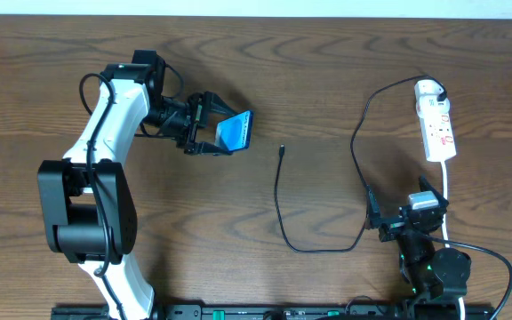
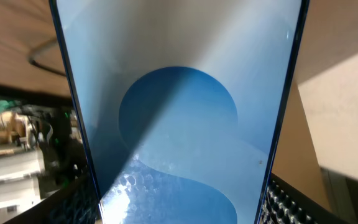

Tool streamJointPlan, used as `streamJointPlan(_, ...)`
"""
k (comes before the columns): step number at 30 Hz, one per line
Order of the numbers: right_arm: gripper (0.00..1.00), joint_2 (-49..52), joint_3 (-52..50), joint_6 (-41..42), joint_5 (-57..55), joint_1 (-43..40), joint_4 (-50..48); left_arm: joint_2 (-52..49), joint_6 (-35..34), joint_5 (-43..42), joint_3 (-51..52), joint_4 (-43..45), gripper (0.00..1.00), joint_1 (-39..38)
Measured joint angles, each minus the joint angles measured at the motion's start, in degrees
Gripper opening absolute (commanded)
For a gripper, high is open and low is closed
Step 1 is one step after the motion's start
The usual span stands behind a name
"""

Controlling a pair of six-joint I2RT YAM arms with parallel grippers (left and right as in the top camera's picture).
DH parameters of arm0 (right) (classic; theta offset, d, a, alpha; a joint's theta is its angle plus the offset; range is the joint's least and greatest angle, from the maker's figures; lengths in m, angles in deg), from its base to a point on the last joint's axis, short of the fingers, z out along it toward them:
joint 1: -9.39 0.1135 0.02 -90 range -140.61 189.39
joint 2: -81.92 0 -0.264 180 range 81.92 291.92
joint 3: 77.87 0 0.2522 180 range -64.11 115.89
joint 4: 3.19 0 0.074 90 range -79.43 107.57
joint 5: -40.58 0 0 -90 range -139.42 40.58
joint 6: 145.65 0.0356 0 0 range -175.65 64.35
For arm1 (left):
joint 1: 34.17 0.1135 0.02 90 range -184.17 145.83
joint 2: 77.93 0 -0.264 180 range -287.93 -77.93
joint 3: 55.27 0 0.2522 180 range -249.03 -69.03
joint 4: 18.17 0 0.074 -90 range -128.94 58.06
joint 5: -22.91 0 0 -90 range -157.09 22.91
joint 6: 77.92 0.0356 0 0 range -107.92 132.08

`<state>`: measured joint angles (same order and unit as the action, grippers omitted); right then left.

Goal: Plug charger to phone and switch on socket
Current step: 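Reach the right gripper to the cable and grasp its connector end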

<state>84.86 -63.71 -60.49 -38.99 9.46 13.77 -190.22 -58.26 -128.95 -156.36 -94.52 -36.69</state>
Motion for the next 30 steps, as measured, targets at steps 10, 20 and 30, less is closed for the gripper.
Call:
streamJointPlan(10,0.99,0.0,0.0,0.0,0.0,0.0,-0.5,0.0,-0.2,22.5,0.0,0.7,0.59,0.0)
streamJointPlan(20,0.99,0.0,0.0,6.4,0.2,0.0,-0.5,0.0,-0.2,45.9,0.0,1.5,0.59,0.0)
streamJointPlan(30,0.99,9.4,0.0,33.3,2.3,0.0,-20.5,0.0,-0.2,51.3,0.0,2.8,0.58,0.0)
